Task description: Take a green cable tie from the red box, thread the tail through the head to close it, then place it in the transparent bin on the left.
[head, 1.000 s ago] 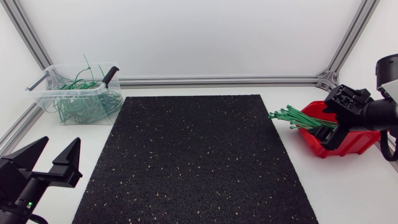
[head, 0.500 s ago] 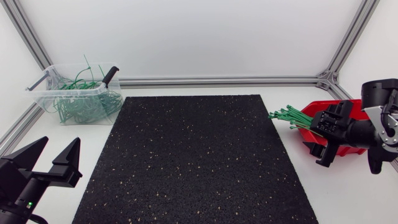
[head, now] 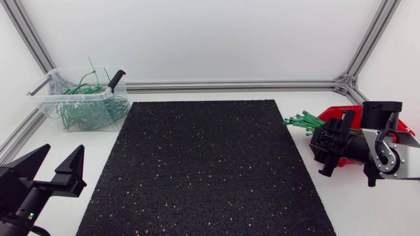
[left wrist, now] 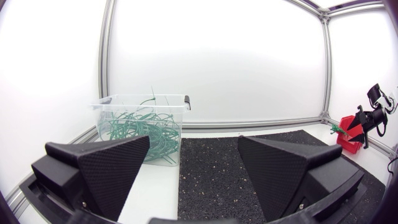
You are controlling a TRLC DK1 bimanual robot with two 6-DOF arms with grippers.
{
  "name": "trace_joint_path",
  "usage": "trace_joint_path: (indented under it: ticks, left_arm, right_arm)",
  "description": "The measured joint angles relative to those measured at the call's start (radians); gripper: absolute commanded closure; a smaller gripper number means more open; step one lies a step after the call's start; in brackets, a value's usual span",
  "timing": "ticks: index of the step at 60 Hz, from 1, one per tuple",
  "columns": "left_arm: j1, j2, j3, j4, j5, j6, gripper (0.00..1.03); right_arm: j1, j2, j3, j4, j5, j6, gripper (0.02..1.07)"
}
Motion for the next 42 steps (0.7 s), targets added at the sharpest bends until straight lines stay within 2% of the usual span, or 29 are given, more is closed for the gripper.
trace_joint_path:
  ticks: [3, 6, 16, 36, 42]
  left_arm:
    - [0.0, 0.0, 0.0, 0.0, 0.0, 0.0, 0.04]
    - [0.0, 0.0, 0.0, 0.0, 0.0, 0.0, 0.04]
    - [0.0, 0.0, 0.0, 0.0, 0.0, 0.0, 0.04]
    - [0.0, 0.0, 0.0, 0.0, 0.0, 0.0, 0.04]
    - [0.0, 0.0, 0.0, 0.0, 0.0, 0.0, 0.04]
  right_arm:
    - [0.0, 0.023, 0.0, 0.028, 0.005, 0.0, 0.49]
    - [0.0, 0.038, 0.0, 0.041, 0.006, 0.0, 0.57]
    - [0.0, 0.055, 0.0, 0.063, 0.007, 0.0, 0.72]
    - [0.0, 0.053, -0.009, 0.095, 0.011, -0.001, 0.77]
    - [0.0, 0.05, -0.024, 0.095, 0.011, -0.003, 0.82]
